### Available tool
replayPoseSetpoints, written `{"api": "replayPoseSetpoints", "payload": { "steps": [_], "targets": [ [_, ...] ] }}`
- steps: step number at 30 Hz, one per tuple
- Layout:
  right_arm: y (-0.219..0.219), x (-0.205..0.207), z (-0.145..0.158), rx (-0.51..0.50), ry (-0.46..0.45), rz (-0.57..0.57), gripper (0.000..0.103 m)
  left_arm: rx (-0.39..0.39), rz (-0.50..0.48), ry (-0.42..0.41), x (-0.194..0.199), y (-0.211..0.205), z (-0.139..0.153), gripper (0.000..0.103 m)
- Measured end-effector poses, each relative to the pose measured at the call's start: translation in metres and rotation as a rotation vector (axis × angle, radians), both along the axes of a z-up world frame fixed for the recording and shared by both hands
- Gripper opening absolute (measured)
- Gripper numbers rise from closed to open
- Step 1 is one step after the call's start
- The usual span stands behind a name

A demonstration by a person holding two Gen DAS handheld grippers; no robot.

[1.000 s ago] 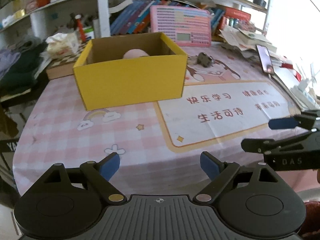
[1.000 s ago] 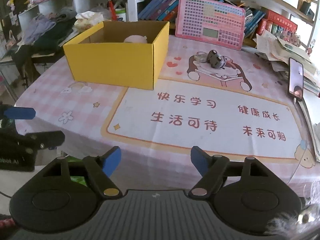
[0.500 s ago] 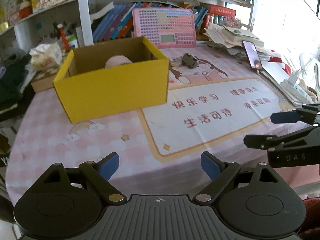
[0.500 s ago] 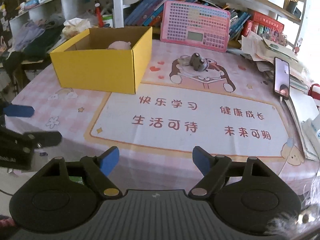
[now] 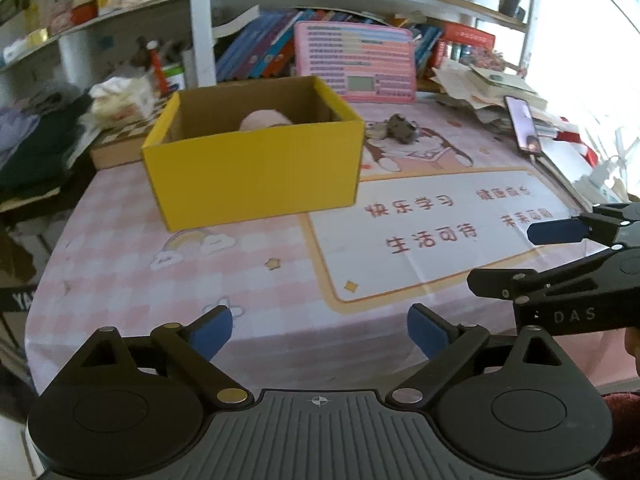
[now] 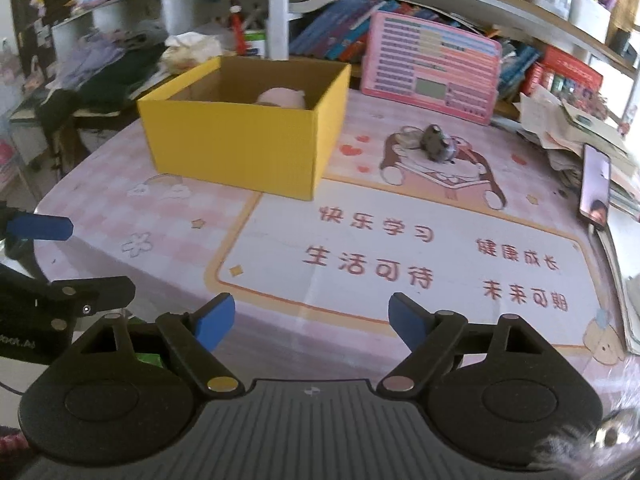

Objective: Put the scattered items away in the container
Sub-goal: 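Raise both tools out of the box and move back toward the toy car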

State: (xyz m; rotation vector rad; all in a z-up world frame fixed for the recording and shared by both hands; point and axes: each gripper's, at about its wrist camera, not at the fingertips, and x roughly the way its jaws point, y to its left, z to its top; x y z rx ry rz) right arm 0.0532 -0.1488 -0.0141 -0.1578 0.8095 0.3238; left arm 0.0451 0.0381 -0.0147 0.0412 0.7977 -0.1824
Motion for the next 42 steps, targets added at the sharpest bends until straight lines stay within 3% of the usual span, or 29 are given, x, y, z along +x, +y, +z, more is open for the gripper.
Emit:
{"api": "replayPoseSetpoints", "payload": {
  "steps": [8,27,42],
  "targets": [
    [-0.004,0.000,-0.006,-0.009,0.025,-0.027,0.087,-0.009,-0.051,0.027,0.005,-0.008,-0.006,0.097],
    [-0.060,0.000,-0.008,-0.028,0.039,-0.250,0.087,-0.039,-0.336,0.038,0.029,-0.077,-0.015,0.097],
    [-0.097,0.029,-0.016,-0.021,0.063,-0.275,0.087,-0.053,-0.396,0.044,0.058,-0.114,-0.022,0.097]
  ]
}}
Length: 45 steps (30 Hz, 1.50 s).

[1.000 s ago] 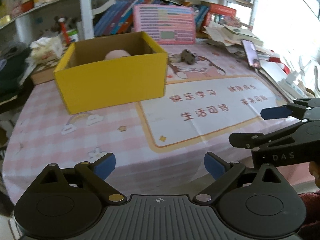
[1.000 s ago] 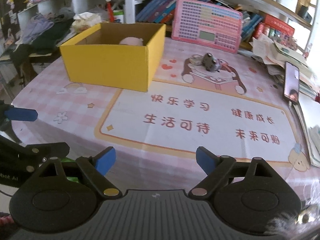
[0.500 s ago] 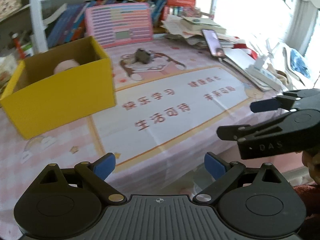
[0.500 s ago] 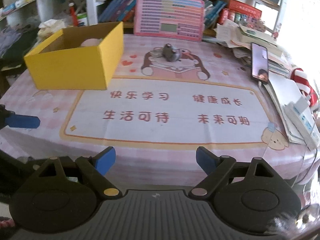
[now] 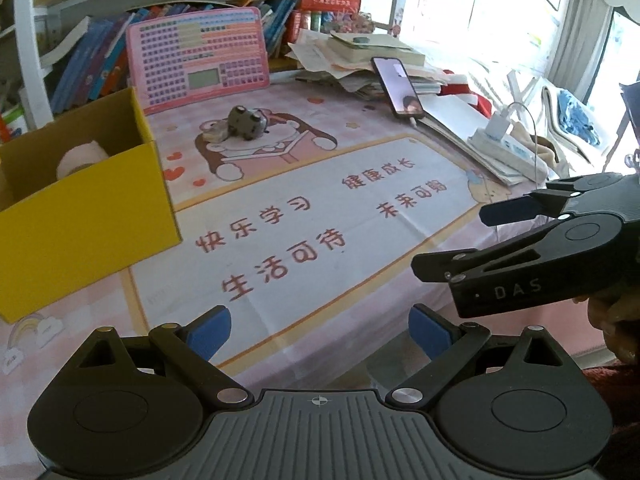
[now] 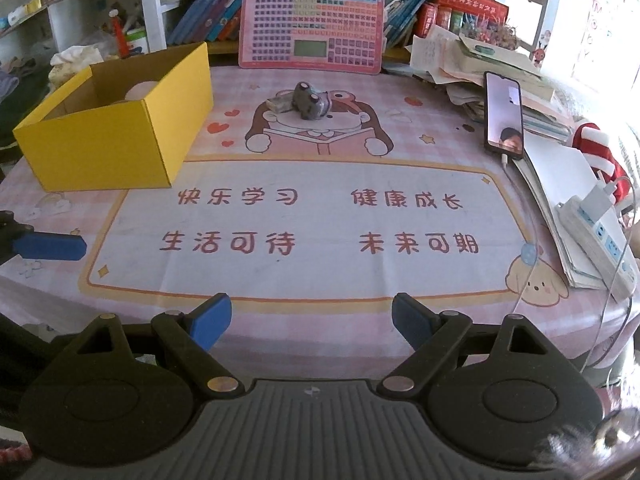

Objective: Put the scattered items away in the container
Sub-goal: 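Raise both tools out of the box and move back toward the toy car, then close right gripper on the toy car while left gripper grasps the white card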

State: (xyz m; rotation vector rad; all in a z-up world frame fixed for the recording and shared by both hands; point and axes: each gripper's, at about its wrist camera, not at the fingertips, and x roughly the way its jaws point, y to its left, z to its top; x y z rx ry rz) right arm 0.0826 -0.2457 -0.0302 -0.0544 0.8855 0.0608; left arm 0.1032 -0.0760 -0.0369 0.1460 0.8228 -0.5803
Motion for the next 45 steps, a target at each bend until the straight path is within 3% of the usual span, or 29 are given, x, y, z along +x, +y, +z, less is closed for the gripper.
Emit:
{"api": "replayPoseSetpoints", "payload": {
  "steps": [14,18,23,31,38,45],
  "targets": [
    [-0.039,0.051,-0.011,0.033,0.042,-0.002,0.085,0.017,-0.060,0.036,0.050,-0.045,-0.016,0.097],
    [-0.050,0.070,-0.010,0.049,0.032,-0.004,0.083,0.016,-0.059,0.006,0.068,-0.058,-0.013,0.097],
    [-0.064,0.098,-0.005,0.085,0.000,-0.003,0.080,-0.015,0.021,-0.031,0.097,-0.067,-0.005,0.097],
    [-0.078,0.150,-0.004,0.143,-0.023,0.035,0.078,0.004,0.103,-0.045,0.138,-0.088,-0.003,0.097],
    [-0.066,0.216,-0.007,0.157,-0.063,0.152,0.077,0.034,0.208,-0.037,0.180,-0.097,-0.011,0.097],
    [-0.044,0.291,-0.030,0.174,-0.023,0.229,0.074,0.091,0.289,-0.025,0.211,-0.095,-0.019,0.097]
  ]
}}
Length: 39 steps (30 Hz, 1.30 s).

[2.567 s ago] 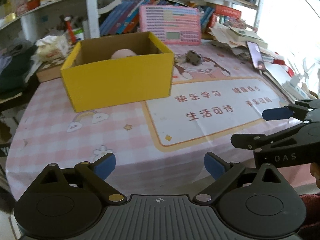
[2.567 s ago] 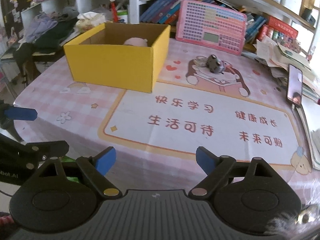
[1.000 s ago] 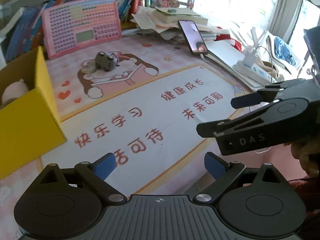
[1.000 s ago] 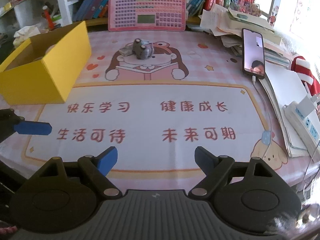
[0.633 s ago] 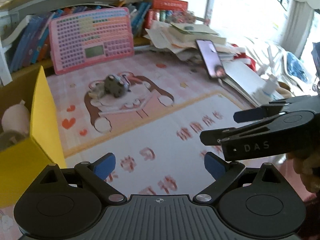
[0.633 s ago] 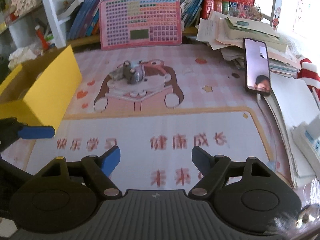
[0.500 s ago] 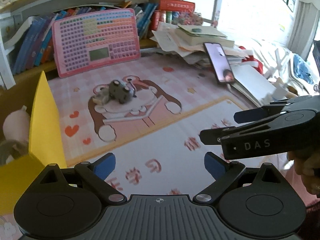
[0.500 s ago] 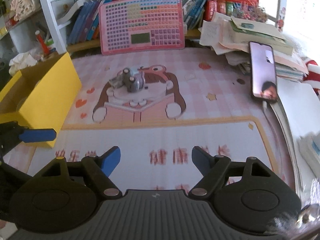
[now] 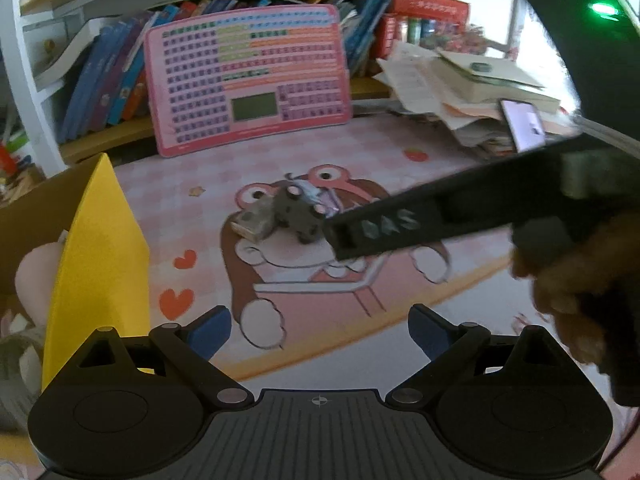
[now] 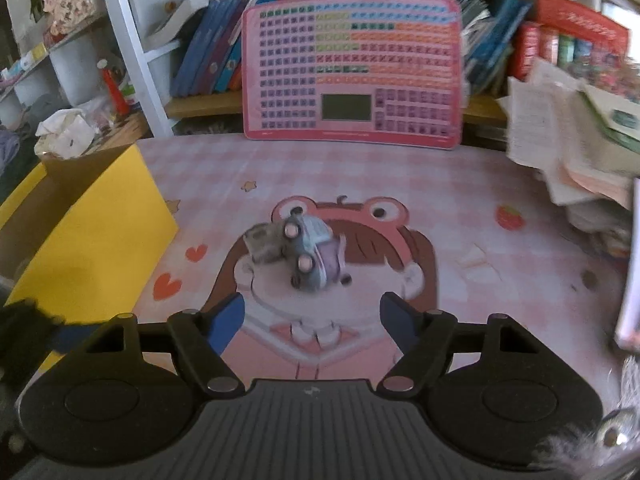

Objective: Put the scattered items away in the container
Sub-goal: 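Close right gripper on the toy car while left gripper grasps the white card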

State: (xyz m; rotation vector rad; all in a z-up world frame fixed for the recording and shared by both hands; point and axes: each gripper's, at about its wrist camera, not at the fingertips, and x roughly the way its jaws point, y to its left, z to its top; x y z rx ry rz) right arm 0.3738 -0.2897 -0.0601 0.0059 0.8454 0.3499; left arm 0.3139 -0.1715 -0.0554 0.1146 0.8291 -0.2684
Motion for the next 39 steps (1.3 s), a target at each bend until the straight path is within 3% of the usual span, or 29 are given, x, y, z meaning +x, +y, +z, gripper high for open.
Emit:
{"api": "replayPoseSetpoints", "payload": {
  "steps": [7,10,16,22,24,33,35,39],
  "targets": [
    [0.027,0.060,-0.026,-0.008,0.036,0.052,0.069,0.036,0.091,0.001,0.030,0.001,-0.010,0.097],
    [0.030,0.075,-0.034,-0.028,0.049,0.050,0.045,0.048,0.117,0.003,0.042,0.001,-0.012,0.096],
    [-0.011,0.066,-0.021,-0.025,-0.016,-0.057,0.044,0.063,0.153,0.000,0.068,-0.006,-0.017,0.095],
    [-0.055,0.038,-0.008,0.018,-0.031,-0.145,0.044,0.026,0.194,0.011,0.095,-0.019,-0.027,0.084],
    [-0.064,0.030,-0.007,0.045,-0.023,-0.164,0.044,0.049,0.193,0.026,0.107,-0.024,-0.036,0.078],
    [-0.070,-0.003,-0.005,0.096,0.005,-0.114,0.044,0.082,0.209,0.011,0.139,-0.024,-0.055,0.076],
    [-0.069,-0.007,-0.006,0.096,0.012,-0.106,0.044,0.090,0.213,0.017,0.142,-0.024,-0.061,0.065],
    [-0.070,-0.013,-0.007,0.100,0.025,-0.106,0.044,0.082,0.213,0.019,0.145,-0.019,-0.069,0.058]
  ]
}}
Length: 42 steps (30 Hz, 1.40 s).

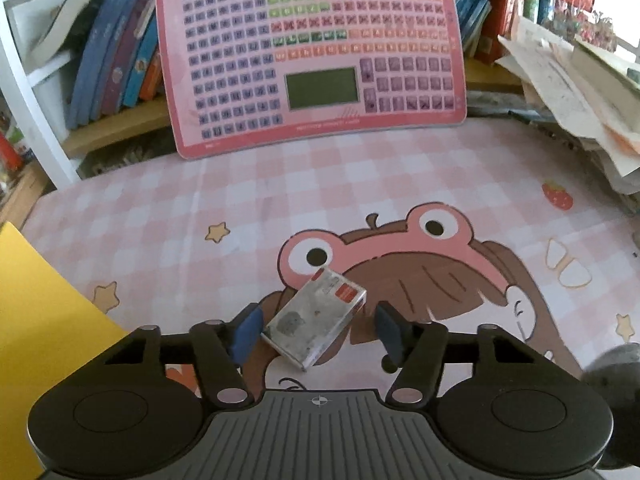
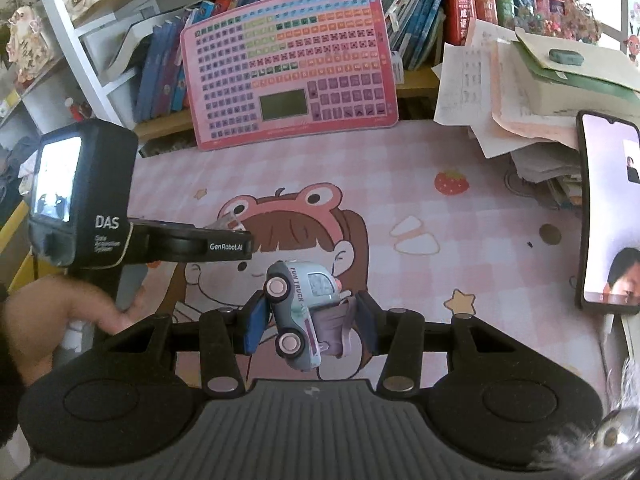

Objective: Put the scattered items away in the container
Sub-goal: 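Close right gripper on the toy car while left gripper grasps the white card, then carry the toy car and white card with both grippers toward the yellow box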

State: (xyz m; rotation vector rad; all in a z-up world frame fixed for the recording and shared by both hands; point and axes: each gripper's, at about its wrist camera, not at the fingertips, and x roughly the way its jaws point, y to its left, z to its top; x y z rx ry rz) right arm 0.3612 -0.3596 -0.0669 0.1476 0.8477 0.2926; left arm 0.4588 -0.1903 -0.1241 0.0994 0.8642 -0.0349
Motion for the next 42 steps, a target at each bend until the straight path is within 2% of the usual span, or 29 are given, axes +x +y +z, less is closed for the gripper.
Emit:
{"api": "replayPoseSetpoints", "payload": {
  "steps": [3,5,8,11,14,21,27,33,42],
  "targets": [
    [-0.003,-0.003,0.000,0.001,0.006,-0.007,0.044,-0.039,-0.031,0.032,0.001,0.004,0.002,0.044],
    [-0.005,-0.005,0.000,0.000,0.013,-0.010,0.044,-0.036,-0.060,0.055,-0.001,0.000,0.005,0.035],
    [-0.005,-0.009,0.000,0.000,0.020,-0.010,0.044,-0.028,-0.098,0.084,-0.006,-0.003,0.009,0.031],
    [-0.006,-0.013,0.000,0.002,0.029,-0.008,0.044,-0.040,-0.134,0.107,-0.014,-0.004,0.013,0.030],
    [-0.006,-0.016,-0.002,0.007,0.048,-0.008,0.044,-0.072,-0.119,0.048,-0.028,-0.006,0.021,0.030],
    [-0.009,-0.035,0.001,-0.016,0.044,0.005,0.044,-0.104,-0.195,0.058,-0.081,-0.020,0.036,0.030],
    [-0.010,-0.051,-0.001,-0.028,0.065,0.011,0.044,-0.127,-0.232,0.074,-0.111,-0.019,0.048,0.030],
    [-0.004,-0.068,0.001,-0.022,0.073,0.031,0.044,-0.149,-0.260,0.051,-0.136,-0.008,0.068,0.030],
    [0.018,-0.100,0.014,-0.015,0.078,0.035,0.044,-0.230,-0.272,0.046,-0.184,0.024,0.093,0.030]
  ]
}}
